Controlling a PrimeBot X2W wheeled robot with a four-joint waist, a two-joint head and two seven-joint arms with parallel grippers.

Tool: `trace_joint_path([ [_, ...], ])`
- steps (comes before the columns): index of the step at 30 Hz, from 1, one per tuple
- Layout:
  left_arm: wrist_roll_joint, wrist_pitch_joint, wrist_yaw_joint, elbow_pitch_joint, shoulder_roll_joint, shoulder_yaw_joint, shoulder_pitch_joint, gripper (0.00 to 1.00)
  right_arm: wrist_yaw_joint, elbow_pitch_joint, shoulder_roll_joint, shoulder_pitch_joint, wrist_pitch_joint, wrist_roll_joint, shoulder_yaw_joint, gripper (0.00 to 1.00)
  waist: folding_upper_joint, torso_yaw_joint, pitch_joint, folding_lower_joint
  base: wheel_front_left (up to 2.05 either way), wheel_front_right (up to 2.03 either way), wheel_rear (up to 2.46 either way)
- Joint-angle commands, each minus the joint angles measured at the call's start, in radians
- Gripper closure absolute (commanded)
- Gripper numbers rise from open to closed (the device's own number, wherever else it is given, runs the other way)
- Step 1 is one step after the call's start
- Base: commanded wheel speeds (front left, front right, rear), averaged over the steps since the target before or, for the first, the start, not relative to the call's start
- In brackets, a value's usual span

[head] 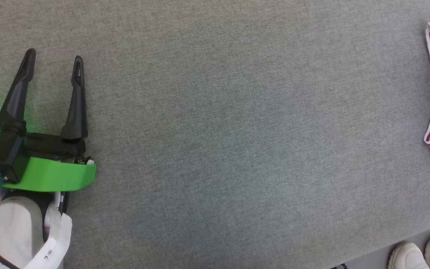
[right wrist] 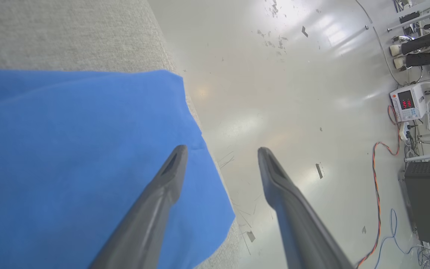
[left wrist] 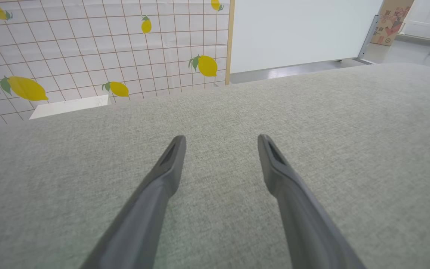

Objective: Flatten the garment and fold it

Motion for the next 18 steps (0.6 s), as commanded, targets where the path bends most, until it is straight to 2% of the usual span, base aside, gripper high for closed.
trace_joint_path([
  [1,0.006,0.009,0.007,0.017,0.011,0.008,0.005,0.0,-0.002,0.012,0.001,-0.023,-0.018,-0.013,-0.008,0.0,0.0,-0.004,0.0,-0.0001,0.0,0.0,0.0],
  [8,-0.012,-0.026,0.022,0.054,-0.003,0.015,0.027,0.0,-0.002,0.001,-0.02,-0.084,-0.155,0.022,0.023,0.0,0.0,0.004,-0.081,-0.0001,0.0,0.0,0.0],
  [13,-0.035,-0.084,0.034,0.115,-0.037,0.008,0.042,0.0,-0.002,-0.129,-0.027,-0.12,-0.288,0.128,0.077,0.0,0.0,0.038,-0.211,-0.0001,0.0,0.0,0.0],
  [18,-0.064,-0.14,0.045,0.19,-0.072,0.009,0.06,0.0,-0.002,-0.306,0.014,-0.122,-0.358,0.217,0.145,0.0,0.0,0.084,-0.366,-0.0001,0.0,0.0,0.0],
])
